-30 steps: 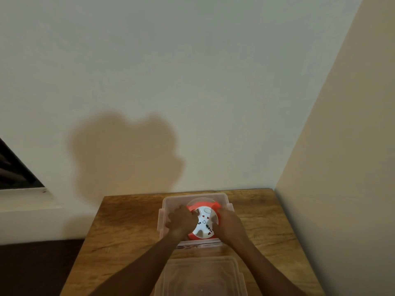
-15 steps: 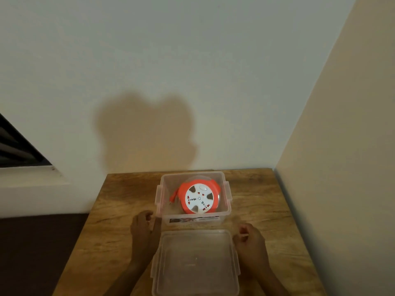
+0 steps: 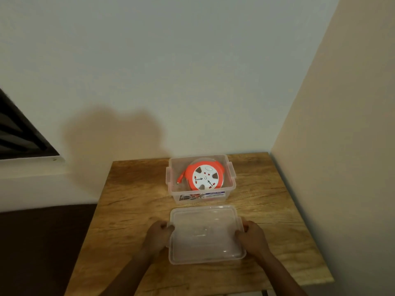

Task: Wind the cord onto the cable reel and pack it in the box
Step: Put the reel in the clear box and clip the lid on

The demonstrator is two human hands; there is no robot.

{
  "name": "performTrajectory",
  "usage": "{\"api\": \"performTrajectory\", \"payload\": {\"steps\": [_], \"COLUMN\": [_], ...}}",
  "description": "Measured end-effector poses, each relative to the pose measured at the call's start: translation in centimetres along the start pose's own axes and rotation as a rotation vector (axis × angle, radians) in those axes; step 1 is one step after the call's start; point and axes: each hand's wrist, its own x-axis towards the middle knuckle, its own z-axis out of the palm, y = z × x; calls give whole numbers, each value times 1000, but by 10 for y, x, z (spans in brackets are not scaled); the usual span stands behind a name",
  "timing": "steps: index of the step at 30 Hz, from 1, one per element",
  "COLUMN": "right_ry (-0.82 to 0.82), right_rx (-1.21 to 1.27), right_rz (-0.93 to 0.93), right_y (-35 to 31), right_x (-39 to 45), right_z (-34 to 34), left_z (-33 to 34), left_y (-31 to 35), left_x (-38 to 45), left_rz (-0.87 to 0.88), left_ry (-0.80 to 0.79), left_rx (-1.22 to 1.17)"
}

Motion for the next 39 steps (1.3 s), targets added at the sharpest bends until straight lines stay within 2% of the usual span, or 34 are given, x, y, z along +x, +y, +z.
{"api": "performTrajectory", "payload": {"steps": [3,9,15,26,32,39], "right_ry": [-27,20,2,42,20,81], "right_rx": [6,116,234,280,310,456], "right_rz": [27,2,-44,-208,-246,-287], "right_y": [-4,-18,-39,-91,-123,-151], "right_x": [-5,-18,-24,18,60,88], "right_z": [3,-2,-23,-64,-82,-89], "left_z": [-1,-17,-37,-49,-48,-46], "left_y": [3,8,17,106,154,182], "left_x": [-6,-20,-43,-39,-18,6], "left_rz": [21,78,134,364,381,402], "left_ry": [-29,-5,80,189,229,345], "left_rx": [-62,-204,-431,-491,-475,-587]}}
